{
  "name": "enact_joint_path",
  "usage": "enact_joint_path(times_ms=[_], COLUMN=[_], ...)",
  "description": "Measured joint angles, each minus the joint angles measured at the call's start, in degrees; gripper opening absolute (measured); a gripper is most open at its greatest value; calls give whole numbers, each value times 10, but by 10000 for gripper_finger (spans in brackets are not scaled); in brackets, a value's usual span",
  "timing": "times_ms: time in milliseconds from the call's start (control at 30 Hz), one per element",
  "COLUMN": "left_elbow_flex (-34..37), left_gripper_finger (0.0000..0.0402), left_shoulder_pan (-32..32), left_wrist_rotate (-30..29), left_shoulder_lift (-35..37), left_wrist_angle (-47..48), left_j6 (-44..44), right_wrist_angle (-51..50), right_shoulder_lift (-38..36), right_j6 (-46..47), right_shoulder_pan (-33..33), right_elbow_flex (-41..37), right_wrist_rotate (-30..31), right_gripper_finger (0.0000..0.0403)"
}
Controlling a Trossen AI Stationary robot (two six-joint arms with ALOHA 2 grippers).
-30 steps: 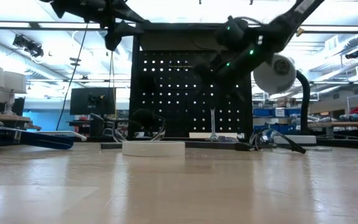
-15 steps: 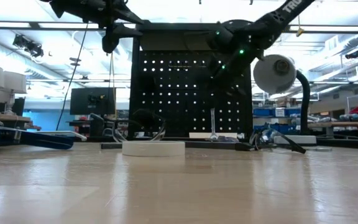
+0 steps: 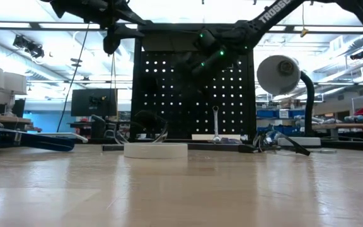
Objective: Hang tools onto peg board
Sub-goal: Unhang the wrench from the peg board
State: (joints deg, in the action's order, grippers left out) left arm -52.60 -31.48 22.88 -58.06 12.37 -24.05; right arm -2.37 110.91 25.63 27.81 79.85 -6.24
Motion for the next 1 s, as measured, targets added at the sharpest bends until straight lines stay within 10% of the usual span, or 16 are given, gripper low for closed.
enact_joint_path(times_ms=[167,567,1000], left_elbow_flex=[0,0,0], left_gripper_finger=[156,156,156], left_shoulder_pan=[0,0,0], left_wrist_rotate=[3,-10,-10], left_shoulder_lift=[0,0,0], left_wrist_angle=[0,-2,31], left_j6=[0,0,0], right_wrist_angle=[81,-45,-81], right_shoulder_lift=[0,2,0], right_j6=[20,-32,-70], right_shoulder_pan=[-6,-6,39], right_elbow_flex=[15,14,-10], right_wrist_rotate=[-58,180,193], right_gripper_finger=[130,130,130])
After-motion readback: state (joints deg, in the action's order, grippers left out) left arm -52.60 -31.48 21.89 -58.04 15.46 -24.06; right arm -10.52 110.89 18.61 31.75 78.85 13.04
